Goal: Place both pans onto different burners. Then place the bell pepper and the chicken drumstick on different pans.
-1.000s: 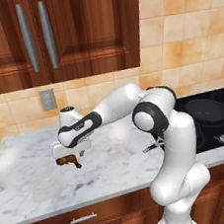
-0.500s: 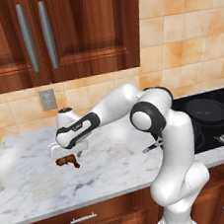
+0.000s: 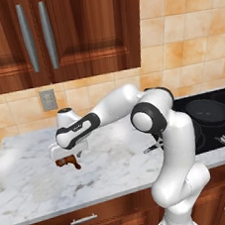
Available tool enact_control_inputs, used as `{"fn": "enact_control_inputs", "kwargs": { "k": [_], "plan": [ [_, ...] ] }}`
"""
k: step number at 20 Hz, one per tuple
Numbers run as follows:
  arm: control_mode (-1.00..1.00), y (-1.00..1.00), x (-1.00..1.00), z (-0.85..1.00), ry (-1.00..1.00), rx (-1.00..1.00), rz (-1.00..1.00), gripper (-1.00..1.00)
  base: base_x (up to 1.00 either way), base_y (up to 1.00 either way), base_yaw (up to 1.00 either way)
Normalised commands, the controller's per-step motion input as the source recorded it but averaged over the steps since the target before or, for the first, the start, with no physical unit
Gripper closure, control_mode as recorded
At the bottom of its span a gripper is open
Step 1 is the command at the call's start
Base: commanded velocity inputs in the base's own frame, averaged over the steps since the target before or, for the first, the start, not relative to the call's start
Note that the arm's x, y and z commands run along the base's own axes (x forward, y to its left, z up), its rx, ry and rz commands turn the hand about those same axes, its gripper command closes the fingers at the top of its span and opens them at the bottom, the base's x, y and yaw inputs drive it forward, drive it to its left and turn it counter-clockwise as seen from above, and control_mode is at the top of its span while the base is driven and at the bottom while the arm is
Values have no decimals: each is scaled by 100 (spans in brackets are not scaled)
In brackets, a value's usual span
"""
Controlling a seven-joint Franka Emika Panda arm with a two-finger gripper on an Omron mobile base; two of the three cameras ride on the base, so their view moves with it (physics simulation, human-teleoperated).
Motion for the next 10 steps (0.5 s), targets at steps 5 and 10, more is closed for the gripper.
{"fn": "enact_control_inputs", "kwargs": {
  "k": [5, 10],
  "plan": [
    [-100, -6, -3, 0, 0, 0, 13, -100, 0, 0, 0],
    [-100, -6, 0, -8, 0, 0, 14, -100, 0, 0, 0]
  ]
}}
